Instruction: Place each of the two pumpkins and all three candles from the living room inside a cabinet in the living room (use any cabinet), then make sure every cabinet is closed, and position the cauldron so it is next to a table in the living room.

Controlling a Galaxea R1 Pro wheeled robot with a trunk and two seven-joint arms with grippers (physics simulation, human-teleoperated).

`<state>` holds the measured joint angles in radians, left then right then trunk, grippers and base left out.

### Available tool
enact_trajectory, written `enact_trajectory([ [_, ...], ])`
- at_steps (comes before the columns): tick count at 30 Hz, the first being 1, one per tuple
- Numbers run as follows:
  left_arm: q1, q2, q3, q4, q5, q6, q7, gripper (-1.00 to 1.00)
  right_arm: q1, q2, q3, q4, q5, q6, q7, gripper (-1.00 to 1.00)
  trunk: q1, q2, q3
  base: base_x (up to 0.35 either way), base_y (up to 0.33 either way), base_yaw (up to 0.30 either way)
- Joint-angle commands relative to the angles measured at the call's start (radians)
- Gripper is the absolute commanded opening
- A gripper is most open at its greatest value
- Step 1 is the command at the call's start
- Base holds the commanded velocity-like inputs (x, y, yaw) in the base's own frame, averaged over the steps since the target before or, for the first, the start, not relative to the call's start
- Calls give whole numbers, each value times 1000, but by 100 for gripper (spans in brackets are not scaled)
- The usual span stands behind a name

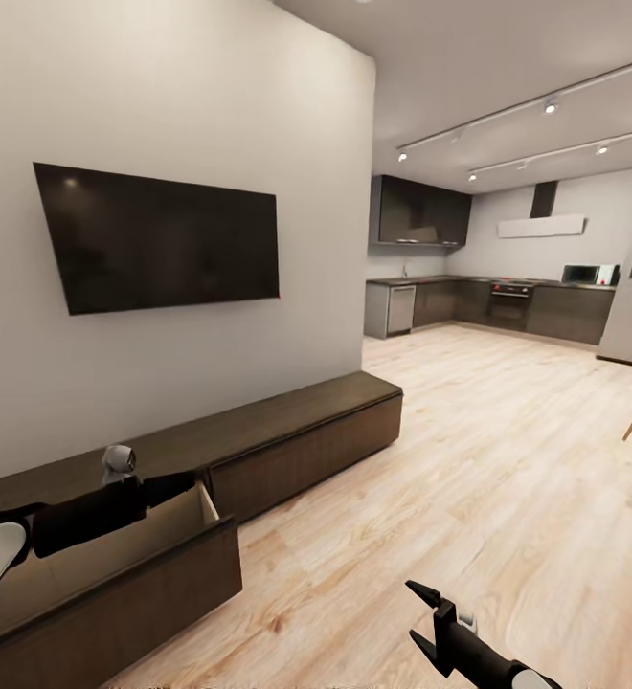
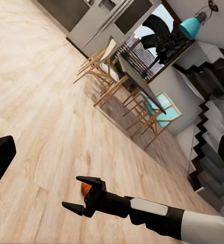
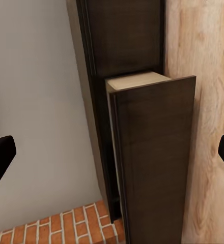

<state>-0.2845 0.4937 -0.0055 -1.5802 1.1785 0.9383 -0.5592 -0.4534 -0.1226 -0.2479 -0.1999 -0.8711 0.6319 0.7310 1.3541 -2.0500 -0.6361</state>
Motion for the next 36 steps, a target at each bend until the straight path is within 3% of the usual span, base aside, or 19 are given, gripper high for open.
enact_trajectory([
  [1, -1, 0, -1, 0, 2, 4, -2, 100, -1, 0, -2, 1, -3, 6, 0, 100, 0, -1, -3, 0, 0, -96],
  [22, -1, 1, -1, 0, 1, 1, -4, 100, 2, -11, -5, 12, -5, -2, 2, 100, 0, -1, -19, 0, 0, -238],
  [27, -1, 0, -1, 0, 1, 2, -4, 100, 2, -11, -5, 14, -5, -45, 2, 100, 0, -1, -21, 0, 0, -273],
  [36, -1, 0, -1, 1, 1, 2, -4, 100, 2, -11, -5, 14, -5, -56, 2, 100, 0, -1, -24, 0, 0, -274],
])
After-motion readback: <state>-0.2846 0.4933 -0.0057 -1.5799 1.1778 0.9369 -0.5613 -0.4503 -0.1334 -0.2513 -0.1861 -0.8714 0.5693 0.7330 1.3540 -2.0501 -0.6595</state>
